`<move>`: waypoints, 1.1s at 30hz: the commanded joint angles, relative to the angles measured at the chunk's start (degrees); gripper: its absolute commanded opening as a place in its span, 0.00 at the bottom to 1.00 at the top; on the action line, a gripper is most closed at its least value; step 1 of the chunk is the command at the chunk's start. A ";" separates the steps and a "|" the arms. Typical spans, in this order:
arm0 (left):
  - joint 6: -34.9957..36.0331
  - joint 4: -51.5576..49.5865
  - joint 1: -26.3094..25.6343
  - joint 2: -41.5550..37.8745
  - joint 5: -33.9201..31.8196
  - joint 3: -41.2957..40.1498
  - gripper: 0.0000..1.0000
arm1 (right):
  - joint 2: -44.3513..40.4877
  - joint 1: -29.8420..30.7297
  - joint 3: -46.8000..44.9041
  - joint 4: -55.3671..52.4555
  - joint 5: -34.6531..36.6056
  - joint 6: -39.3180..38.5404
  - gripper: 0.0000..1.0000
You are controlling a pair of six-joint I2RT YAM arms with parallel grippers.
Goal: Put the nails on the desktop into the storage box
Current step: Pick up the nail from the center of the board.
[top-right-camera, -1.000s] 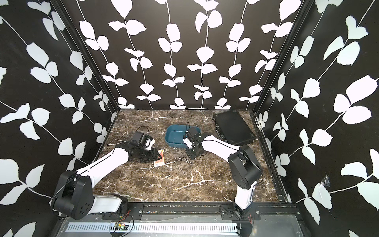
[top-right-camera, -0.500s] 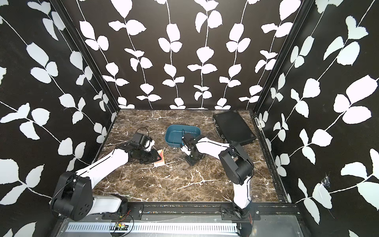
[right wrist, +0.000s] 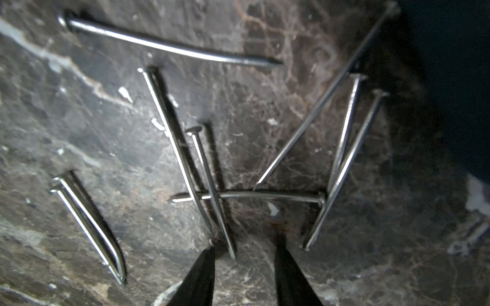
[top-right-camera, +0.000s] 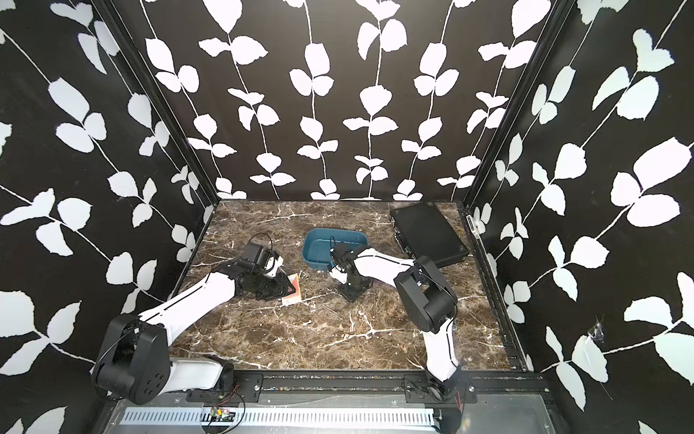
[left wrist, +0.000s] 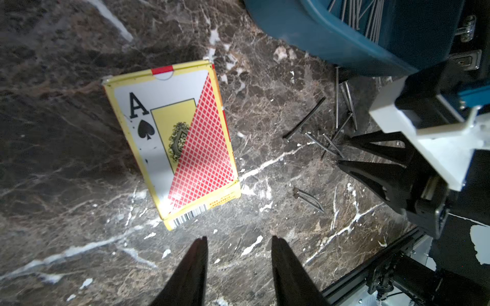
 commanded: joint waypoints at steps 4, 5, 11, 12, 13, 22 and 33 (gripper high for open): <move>0.20 -1.78 -0.23 -1.33 -0.84 0.72 0.42 | 3.49 0.36 3.07 3.29 0.03 -1.74 0.38; 0.19 -1.85 -0.25 -1.27 -0.84 0.72 0.42 | 3.75 0.36 3.40 3.45 -0.08 -1.91 0.38; 0.29 -2.12 -0.23 -1.08 -0.71 1.04 0.42 | 5.23 0.39 5.34 3.95 -1.68 -1.63 0.27; 0.29 -2.12 -0.25 -1.07 -0.69 1.03 0.42 | 5.44 0.46 5.39 3.93 -1.83 -1.54 0.23; 0.44 -2.22 -0.18 -1.12 -0.67 1.03 0.42 | 5.63 0.46 5.32 3.86 -2.06 -1.53 0.20; 0.80 -2.47 -0.21 -1.69 -0.79 0.37 0.42 | 2.76 0.59 2.58 4.02 -2.20 -1.26 0.00; 0.63 -0.36 -0.17 -1.40 -0.83 1.11 0.42 | -11.31 0.82 3.39 1.53 -4.19 2.93 0.00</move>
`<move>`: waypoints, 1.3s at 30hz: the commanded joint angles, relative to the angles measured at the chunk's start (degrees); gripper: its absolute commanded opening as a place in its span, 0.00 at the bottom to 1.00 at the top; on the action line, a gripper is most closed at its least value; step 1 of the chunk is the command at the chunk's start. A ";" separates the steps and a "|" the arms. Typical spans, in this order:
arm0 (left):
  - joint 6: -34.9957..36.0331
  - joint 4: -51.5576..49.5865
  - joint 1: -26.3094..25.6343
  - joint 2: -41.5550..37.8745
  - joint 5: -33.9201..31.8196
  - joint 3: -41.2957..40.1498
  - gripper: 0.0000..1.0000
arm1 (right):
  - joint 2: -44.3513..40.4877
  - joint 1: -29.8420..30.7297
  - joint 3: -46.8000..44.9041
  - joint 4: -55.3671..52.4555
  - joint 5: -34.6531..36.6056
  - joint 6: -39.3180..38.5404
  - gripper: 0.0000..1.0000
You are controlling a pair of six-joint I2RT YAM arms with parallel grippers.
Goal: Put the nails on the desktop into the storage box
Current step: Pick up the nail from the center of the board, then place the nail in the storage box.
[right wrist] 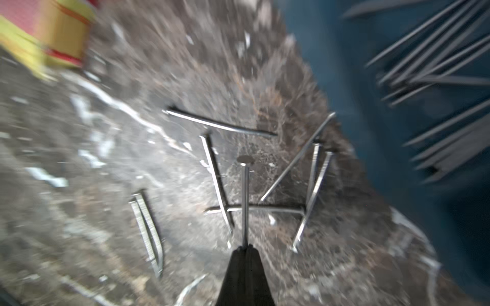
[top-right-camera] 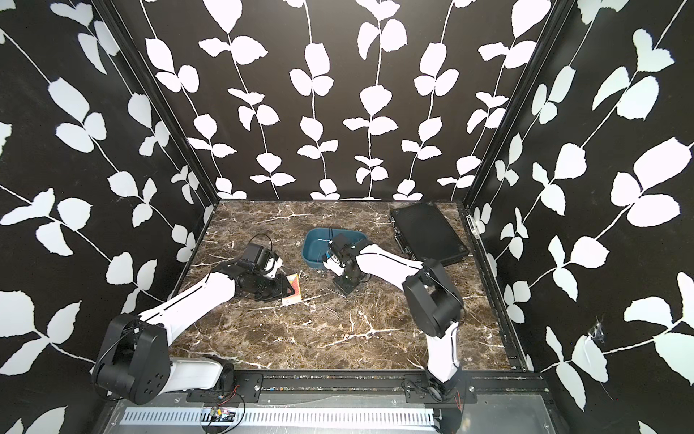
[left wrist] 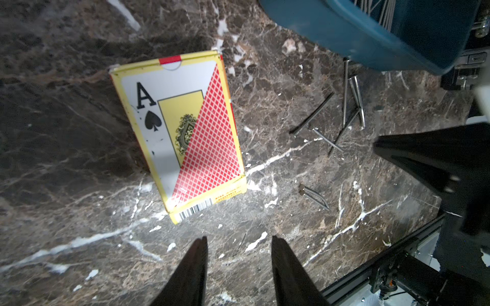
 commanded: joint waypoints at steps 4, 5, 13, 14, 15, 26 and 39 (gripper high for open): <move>0.38 1.46 -0.11 -1.80 -0.66 1.70 0.42 | -6.06 -0.22 4.10 0.40 -4.06 7.65 0.00; 0.44 1.46 -0.08 -1.99 -0.84 1.84 0.42 | -5.91 -0.68 4.85 1.04 -4.95 9.83 0.00; 0.74 -2.86 0.62 -7.14 -7.86 2.30 0.42 | 0.12 -7.52 11.35 8.56 -7.45 34.59 0.00; 0.78 -3.75 0.81 -8.16 -9.29 2.33 0.41 | 1.08 -8.21 11.69 9.51 -7.52 36.78 0.00; 0.68 -4.59 1.05 -9.49 -10.89 2.30 0.42 | 2.13 -8.93 12.10 10.55 -7.64 38.92 0.00; 1.62 -12.38 3.25 -19.13 -23.10 3.77 0.44 | 10.75 -10.81 15.83 12.05 -6.91 43.80 0.00; 3.30 -10.27 3.54 -17.05 -18.34 3.45 0.44 | 15.85 -11.49 17.52 10.51 -6.62 43.42 0.04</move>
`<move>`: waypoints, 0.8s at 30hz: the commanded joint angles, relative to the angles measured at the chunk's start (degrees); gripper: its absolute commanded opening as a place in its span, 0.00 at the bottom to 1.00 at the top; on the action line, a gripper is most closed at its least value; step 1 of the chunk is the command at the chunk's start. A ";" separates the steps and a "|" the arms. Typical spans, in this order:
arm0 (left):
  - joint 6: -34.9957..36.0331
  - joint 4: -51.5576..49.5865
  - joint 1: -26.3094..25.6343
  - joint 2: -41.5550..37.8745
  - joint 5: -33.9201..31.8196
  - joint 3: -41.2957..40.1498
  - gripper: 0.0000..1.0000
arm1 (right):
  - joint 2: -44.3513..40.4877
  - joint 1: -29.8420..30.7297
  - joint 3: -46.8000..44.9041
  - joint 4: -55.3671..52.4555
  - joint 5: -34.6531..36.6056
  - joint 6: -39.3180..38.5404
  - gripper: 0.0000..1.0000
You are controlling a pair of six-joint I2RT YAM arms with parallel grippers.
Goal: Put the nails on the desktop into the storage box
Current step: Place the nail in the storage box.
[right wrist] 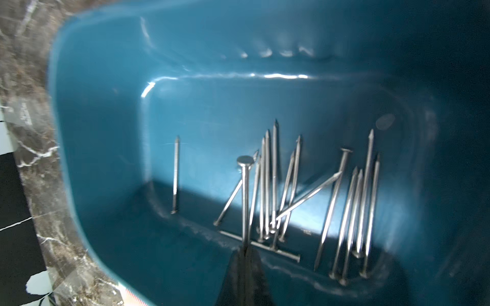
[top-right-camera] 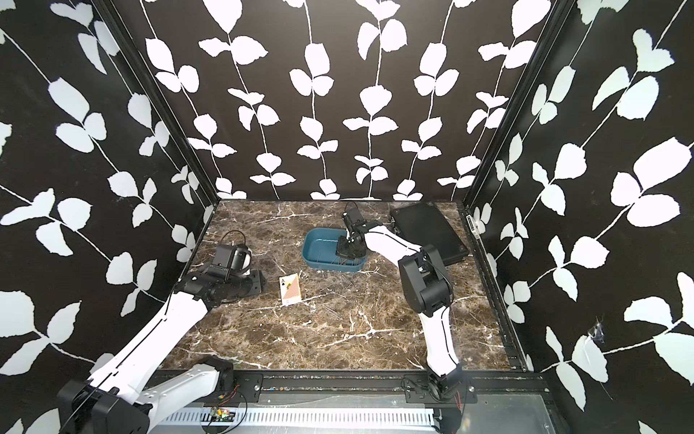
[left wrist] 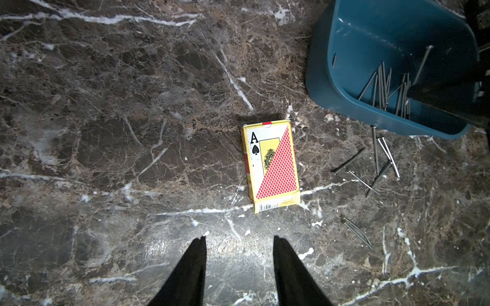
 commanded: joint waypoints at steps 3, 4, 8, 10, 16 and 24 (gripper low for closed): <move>1.91 1.87 0.35 1.00 4.39 0.49 0.45 | 0.31 -0.61 3.18 -1.37 1.36 -0.72 0.15; 1.94 2.36 0.36 1.33 5.30 0.27 0.45 | -0.22 -0.57 2.83 -1.49 1.67 -0.98 0.17; 1.47 4.31 0.24 2.23 8.42 -0.68 0.47 | -4.24 -0.39 0.25 -0.33 3.13 -2.94 0.23; 1.89 6.98 0.19 3.01 11.89 -1.48 0.48 | -7.31 -0.35 -1.56 -0.31 4.06 -4.56 0.26; 8.56 11.36 -4.24 10.56 19.28 0.64 0.50 | -18.39 -0.53 -10.02 -1.53 7.43 -8.35 0.30; 17.43 7.56 -14.02 25.31 15.90 12.47 0.49 | -34.60 -2.50 -24.30 0.53 5.90 -7.22 0.42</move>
